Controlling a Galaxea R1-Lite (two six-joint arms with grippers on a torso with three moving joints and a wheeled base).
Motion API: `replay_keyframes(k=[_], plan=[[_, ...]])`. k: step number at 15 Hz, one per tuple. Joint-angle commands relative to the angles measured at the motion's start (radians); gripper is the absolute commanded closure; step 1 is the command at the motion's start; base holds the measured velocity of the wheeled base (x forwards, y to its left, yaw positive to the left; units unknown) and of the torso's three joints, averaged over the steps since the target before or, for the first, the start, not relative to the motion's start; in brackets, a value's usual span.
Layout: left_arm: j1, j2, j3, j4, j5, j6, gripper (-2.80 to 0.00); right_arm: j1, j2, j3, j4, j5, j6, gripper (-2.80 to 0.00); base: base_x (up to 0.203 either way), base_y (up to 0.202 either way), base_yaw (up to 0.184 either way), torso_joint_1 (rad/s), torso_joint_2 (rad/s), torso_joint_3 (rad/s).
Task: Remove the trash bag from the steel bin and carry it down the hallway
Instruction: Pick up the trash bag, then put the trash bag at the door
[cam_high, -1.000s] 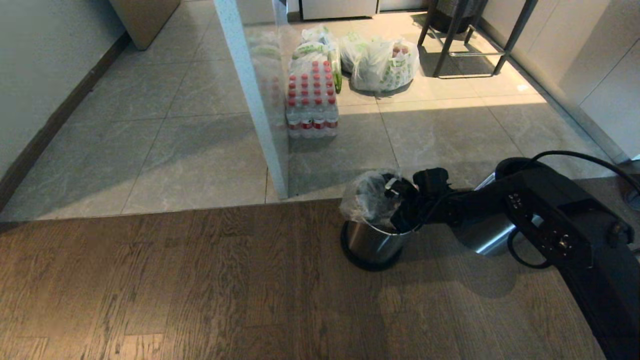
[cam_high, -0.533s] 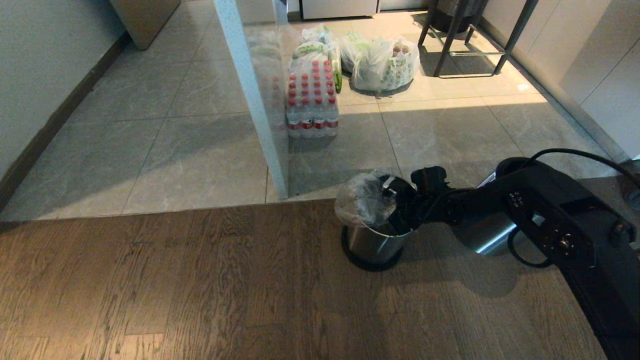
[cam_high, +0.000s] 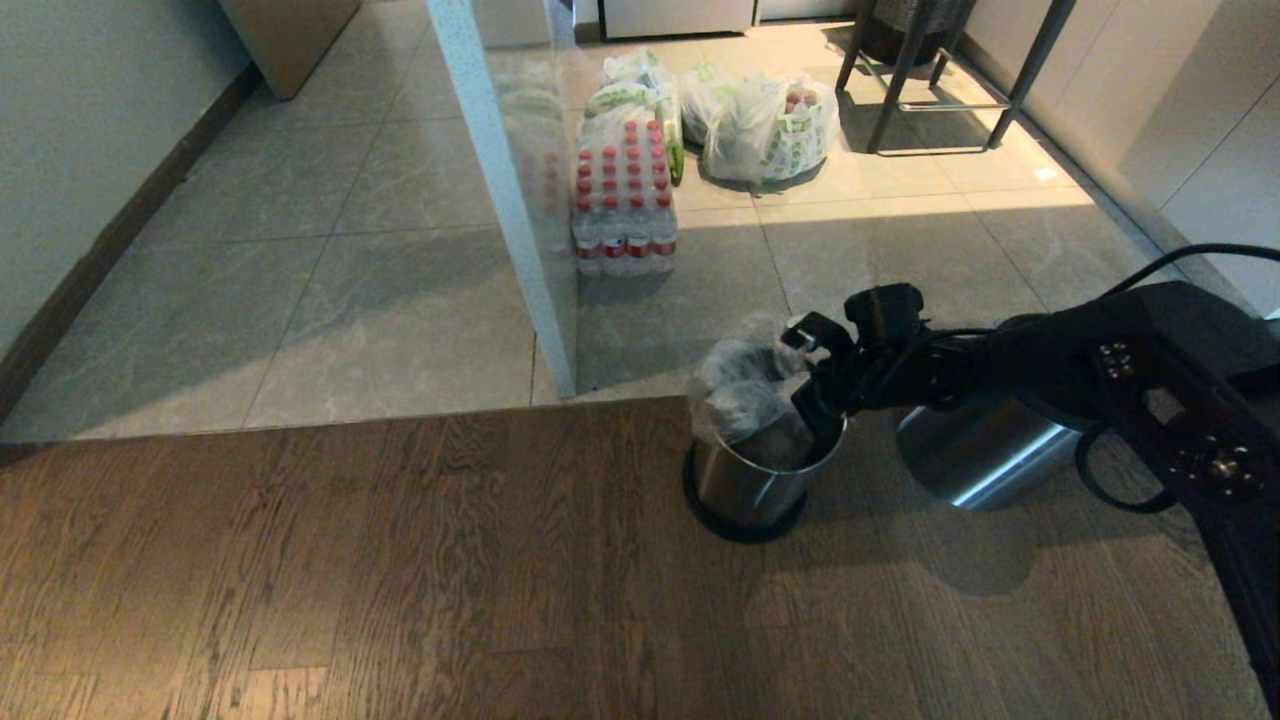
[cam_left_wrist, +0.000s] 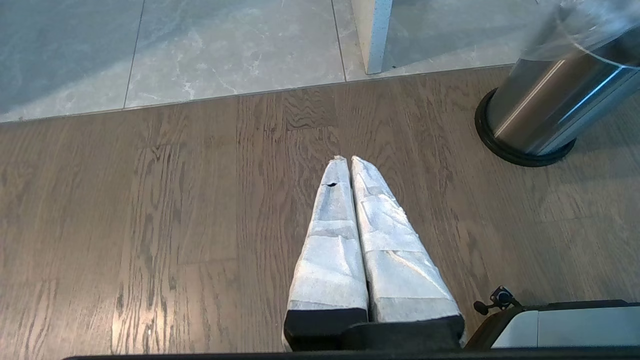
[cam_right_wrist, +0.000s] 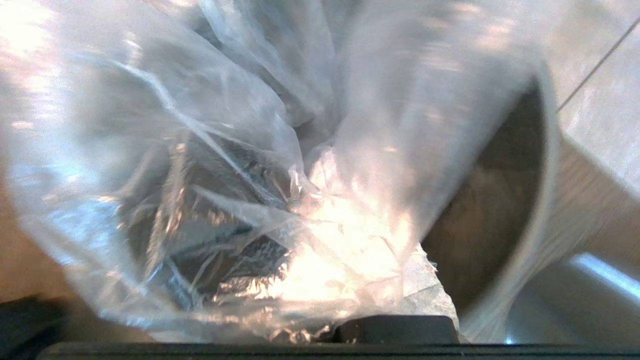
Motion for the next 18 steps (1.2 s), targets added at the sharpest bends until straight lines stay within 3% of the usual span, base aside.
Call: replay_keyframes(k=[1,10,18], plan=[[0.0,0.0,0.0,0.0,0.0,0.0,0.0,0.001,-0.124,0.034,0.032,0.002,0.045,0.0,0.0,0.0,0.0,0.0,0.0,0.0],[0.0,0.0,0.0,0.0,0.0,0.0,0.0,0.027,-0.525,0.21,0.068,0.001,0.278,0.0,0.0,0.0,0.0,0.0,0.0,0.0],[0.0,0.0,0.0,0.0,0.0,0.0,0.0,0.02,-1.003,0.472,0.068,0.002,0.389,0.0,0.0,0.0,0.0,0.0,0.0,0.0]])
